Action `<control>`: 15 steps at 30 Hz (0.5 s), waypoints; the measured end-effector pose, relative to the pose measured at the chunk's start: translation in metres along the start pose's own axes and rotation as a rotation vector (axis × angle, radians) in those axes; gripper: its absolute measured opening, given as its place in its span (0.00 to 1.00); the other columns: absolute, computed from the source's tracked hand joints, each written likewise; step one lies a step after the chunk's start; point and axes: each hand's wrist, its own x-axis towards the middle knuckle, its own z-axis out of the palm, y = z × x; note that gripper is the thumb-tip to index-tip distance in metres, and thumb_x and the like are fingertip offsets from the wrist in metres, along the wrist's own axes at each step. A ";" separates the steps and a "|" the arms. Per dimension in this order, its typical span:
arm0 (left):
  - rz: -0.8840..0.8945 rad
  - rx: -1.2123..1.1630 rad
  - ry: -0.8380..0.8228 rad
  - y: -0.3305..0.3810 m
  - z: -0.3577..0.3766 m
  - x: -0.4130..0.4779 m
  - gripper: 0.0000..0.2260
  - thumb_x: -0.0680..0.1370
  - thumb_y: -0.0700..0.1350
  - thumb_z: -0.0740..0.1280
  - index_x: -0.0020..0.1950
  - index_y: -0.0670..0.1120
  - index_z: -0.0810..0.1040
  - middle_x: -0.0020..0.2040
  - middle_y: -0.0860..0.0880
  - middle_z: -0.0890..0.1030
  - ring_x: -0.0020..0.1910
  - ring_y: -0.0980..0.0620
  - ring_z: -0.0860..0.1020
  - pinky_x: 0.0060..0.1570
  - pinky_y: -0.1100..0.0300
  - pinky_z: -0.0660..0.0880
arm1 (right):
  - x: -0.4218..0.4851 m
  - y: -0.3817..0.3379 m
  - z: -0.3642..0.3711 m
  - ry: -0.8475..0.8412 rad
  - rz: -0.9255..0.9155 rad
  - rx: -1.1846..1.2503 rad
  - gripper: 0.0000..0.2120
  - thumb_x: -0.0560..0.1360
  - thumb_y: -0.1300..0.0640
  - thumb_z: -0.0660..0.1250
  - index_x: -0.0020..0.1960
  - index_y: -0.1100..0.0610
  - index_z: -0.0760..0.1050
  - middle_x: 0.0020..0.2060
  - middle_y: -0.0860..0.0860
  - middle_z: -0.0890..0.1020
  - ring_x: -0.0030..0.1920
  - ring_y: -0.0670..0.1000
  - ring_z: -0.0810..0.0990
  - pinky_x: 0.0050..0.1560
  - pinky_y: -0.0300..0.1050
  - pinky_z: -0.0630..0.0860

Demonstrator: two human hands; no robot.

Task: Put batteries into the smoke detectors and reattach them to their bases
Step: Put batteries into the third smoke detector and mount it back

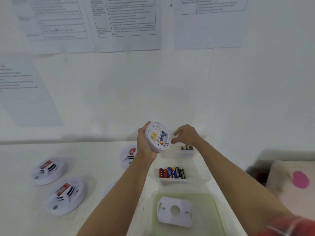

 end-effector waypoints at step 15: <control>-0.094 0.006 -0.143 0.010 0.000 -0.083 0.15 0.77 0.55 0.57 0.43 0.47 0.78 0.45 0.45 0.77 0.45 0.46 0.73 0.58 0.49 0.66 | -0.108 -0.030 0.002 -0.021 -0.044 0.545 0.22 0.64 0.70 0.75 0.57 0.65 0.75 0.42 0.51 0.79 0.46 0.51 0.79 0.45 0.37 0.77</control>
